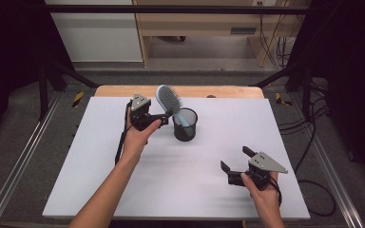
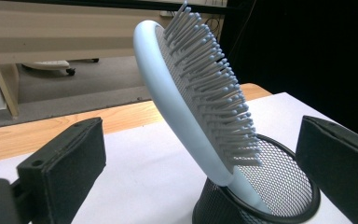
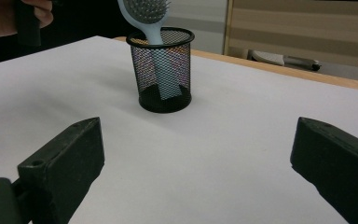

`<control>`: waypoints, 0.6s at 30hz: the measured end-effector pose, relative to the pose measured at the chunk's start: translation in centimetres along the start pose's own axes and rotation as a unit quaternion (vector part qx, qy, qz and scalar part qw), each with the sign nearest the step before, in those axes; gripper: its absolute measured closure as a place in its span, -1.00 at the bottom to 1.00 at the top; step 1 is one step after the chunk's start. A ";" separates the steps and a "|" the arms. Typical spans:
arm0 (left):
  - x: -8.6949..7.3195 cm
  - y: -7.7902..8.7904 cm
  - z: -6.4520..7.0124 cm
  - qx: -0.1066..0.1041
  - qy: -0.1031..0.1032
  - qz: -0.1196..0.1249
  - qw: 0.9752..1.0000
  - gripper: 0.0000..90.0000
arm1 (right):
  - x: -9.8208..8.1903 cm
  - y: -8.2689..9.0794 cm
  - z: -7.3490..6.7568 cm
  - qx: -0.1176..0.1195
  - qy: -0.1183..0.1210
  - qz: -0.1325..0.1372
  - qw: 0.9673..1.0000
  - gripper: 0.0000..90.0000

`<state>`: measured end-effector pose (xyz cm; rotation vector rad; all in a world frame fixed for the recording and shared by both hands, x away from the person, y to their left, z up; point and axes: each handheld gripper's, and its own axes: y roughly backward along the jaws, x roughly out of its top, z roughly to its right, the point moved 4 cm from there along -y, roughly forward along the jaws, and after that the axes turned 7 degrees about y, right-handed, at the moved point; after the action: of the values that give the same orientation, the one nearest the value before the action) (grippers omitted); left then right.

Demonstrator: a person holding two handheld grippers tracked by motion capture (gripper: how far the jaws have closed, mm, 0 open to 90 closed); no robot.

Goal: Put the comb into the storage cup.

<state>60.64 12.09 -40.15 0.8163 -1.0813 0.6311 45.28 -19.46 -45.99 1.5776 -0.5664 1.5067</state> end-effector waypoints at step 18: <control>-0.6 3.5 0.0 0.009 -0.046 -0.007 0.999 -0.96 | 0.0 -0.2 -0.3 -0.003 0.008 -0.003 1.000 -0.93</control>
<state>57.69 13.97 -39.84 0.8741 -1.1532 0.5966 45.26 -19.12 -46.06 1.5604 -0.5555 1.5108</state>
